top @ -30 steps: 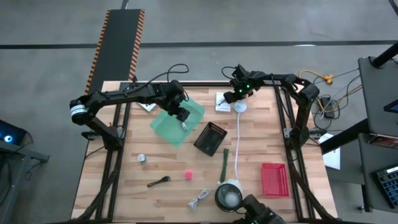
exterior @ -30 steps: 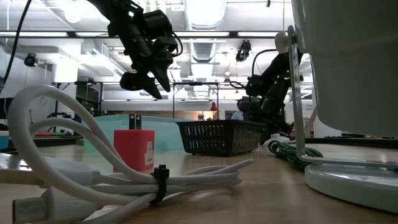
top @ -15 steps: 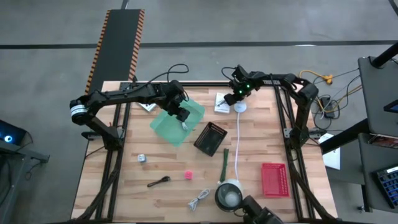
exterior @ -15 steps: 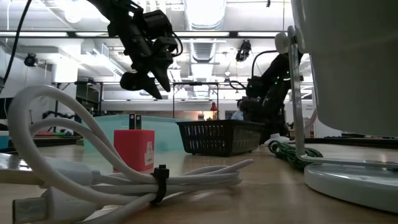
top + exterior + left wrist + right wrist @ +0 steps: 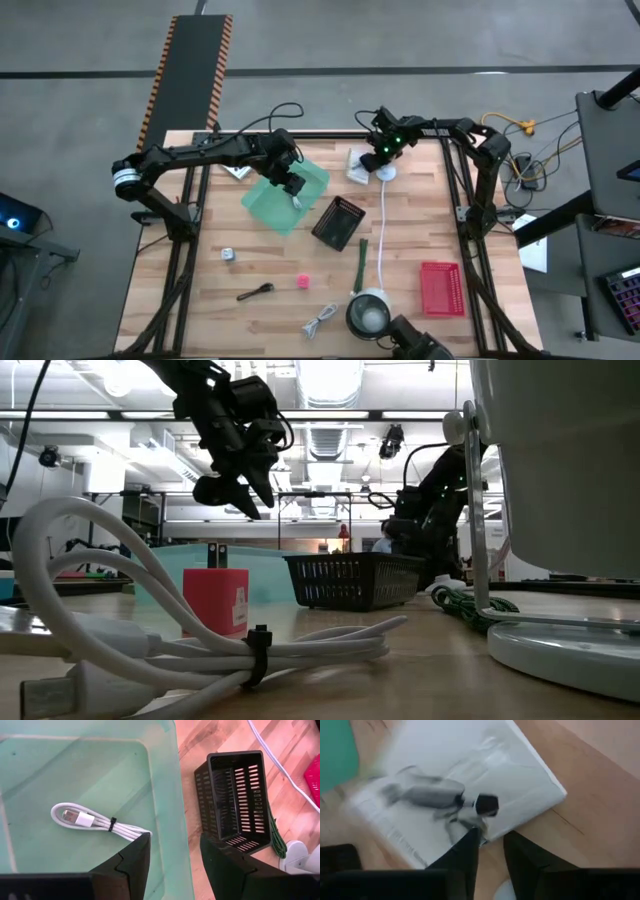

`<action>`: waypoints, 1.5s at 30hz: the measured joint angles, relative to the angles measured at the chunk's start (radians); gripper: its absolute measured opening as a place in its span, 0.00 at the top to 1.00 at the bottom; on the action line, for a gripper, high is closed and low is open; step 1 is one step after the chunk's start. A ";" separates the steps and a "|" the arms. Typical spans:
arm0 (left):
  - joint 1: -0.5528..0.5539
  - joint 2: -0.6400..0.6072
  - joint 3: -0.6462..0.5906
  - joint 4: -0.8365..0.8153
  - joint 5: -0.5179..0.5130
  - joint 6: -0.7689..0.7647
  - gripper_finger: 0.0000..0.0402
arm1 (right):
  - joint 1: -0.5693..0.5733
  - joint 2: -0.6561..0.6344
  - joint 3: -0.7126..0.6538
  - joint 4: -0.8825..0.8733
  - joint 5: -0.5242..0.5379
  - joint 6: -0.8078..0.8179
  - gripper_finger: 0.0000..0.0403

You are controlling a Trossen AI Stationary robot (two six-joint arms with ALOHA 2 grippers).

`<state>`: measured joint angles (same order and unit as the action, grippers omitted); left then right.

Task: Pick and place items into bin
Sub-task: Put the right white box into the black bin

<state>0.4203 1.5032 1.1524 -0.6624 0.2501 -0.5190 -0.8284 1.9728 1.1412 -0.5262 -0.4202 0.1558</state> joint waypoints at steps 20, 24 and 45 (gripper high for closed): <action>0.000 0.000 0.000 0.000 0.000 0.000 0.61 | -0.001 0.001 0.073 -0.148 0.011 -0.090 0.98; 0.000 0.000 0.000 0.000 0.000 0.000 0.61 | -0.001 0.001 0.087 -0.215 0.010 -0.125 0.98; 0.000 0.000 0.000 0.000 0.000 0.001 0.61 | -0.001 -0.131 0.093 -0.246 -0.130 -0.153 0.98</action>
<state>0.4202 1.5032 1.1526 -0.6624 0.2497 -0.5185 -0.8295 1.8420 1.2343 -0.7718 -0.5503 0.0032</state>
